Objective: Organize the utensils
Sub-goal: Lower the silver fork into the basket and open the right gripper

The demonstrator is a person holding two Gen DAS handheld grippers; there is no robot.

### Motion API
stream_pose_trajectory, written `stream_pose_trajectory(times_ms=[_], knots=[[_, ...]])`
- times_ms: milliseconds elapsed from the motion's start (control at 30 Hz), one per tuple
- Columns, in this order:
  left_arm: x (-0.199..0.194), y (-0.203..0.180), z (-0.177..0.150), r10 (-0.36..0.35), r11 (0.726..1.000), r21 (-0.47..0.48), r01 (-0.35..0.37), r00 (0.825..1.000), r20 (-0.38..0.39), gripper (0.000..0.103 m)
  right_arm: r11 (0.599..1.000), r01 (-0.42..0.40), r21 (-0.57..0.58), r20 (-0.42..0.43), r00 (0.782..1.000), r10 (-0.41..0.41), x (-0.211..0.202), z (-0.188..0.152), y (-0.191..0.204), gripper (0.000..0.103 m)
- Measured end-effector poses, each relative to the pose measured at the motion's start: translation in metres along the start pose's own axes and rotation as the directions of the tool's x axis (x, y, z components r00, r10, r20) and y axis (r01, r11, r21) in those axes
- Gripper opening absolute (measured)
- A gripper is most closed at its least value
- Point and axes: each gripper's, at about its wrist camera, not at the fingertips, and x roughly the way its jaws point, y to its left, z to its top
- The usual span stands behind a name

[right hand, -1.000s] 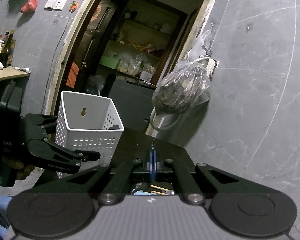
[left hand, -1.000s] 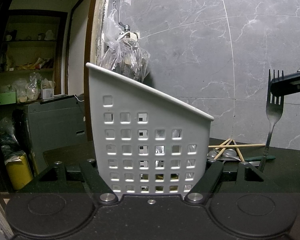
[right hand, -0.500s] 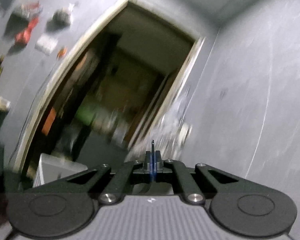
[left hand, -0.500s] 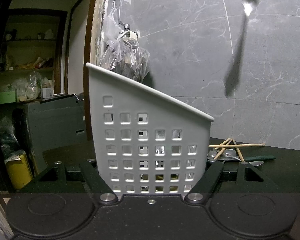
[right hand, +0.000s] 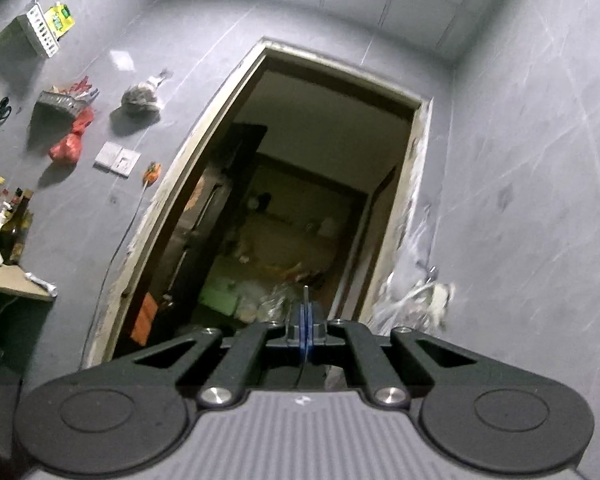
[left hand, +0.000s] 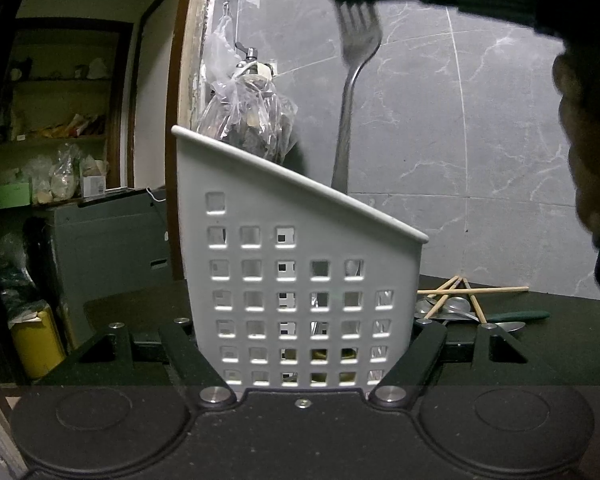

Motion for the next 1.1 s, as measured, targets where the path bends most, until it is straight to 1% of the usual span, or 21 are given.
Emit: stream_pose_trajectory(times_ms=[167,367,533,733,833,867,1000,1100], knots=[[0.0,0.0,0.0,0.0,1.0,0.0,0.0,1.0,-0.001,0.076,0.999,-0.038,0.009,-0.055,0.998,0.038,0.006,-0.011,0.01,0.002],[0.0,0.0,0.0,0.0,1.0,-0.001,0.0,1.0,-0.001,0.076,0.998,-0.067,0.012,-0.129,0.989,0.068,0.011,-0.024,0.019,0.002],[0.0,0.0,0.0,0.0,1.0,0.0,0.0,1.0,0.0,0.076,0.996,-0.085,0.021,-0.181,0.98,0.088,0.012,-0.034,0.022,0.002],[0.0,0.0,0.0,0.0,1.0,0.0,0.0,1.0,-0.001,0.076,0.994,-0.104,0.031,-0.246,0.963,0.109,0.013,-0.05,0.026,0.002],[0.0,0.0,0.0,0.0,1.0,-0.001,0.0,1.0,-0.001,0.076,0.994,-0.098,0.038,-0.252,0.962,0.104,0.012,-0.052,0.024,0.003],[0.0,0.0,0.0,0.0,1.0,-0.001,0.0,1.0,-0.001,0.076,0.994,-0.098,0.043,-0.254,0.961,0.106,0.013,-0.052,0.023,0.005],[0.0,0.0,0.0,0.001,1.0,-0.001,-0.001,1.0,-0.001,0.076,0.995,-0.094,0.04,-0.258,0.961,0.101,0.012,-0.052,0.023,0.007],[0.0,0.0,0.0,0.0,1.0,-0.001,0.0,1.0,-0.001,0.076,0.995,-0.089,0.048,-0.263,0.96,0.098,0.011,-0.053,0.021,0.014]])
